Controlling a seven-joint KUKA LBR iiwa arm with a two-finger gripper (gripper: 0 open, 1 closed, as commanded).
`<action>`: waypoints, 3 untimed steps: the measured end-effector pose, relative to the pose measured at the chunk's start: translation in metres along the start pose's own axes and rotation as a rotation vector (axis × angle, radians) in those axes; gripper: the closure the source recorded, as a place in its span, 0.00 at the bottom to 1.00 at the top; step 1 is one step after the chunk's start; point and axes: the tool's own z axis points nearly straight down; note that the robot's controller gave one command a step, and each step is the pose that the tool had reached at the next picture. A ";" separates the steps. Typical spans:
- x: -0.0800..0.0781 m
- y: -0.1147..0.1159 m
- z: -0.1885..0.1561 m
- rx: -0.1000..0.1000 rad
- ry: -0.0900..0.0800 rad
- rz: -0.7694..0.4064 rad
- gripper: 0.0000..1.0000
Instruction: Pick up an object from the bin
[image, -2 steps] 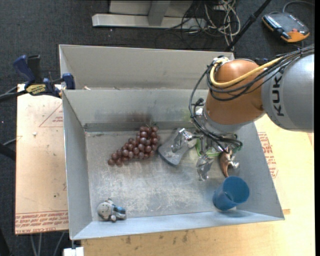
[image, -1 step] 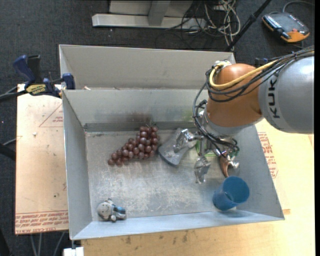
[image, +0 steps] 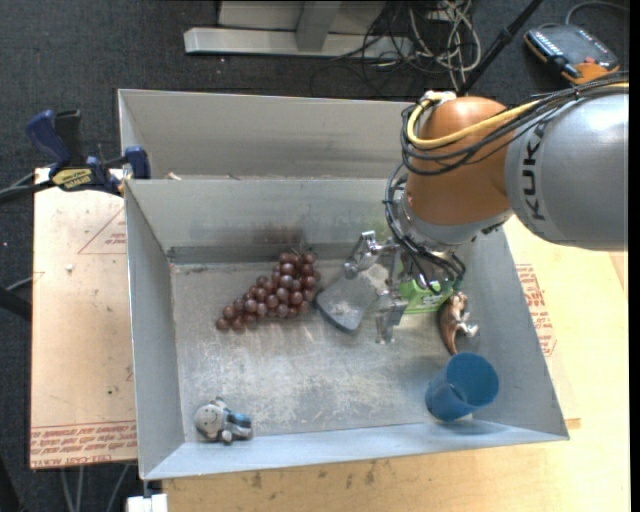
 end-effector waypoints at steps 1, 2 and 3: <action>-0.014 0.005 0.015 0.003 -0.008 -0.226 0.00; -0.004 0.002 0.004 -0.003 0.003 -0.550 0.00; -0.011 0.001 0.003 0.005 -0.009 -0.696 0.00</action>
Offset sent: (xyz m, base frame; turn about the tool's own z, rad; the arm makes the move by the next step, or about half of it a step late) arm -0.0019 -0.0069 0.0307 -0.7159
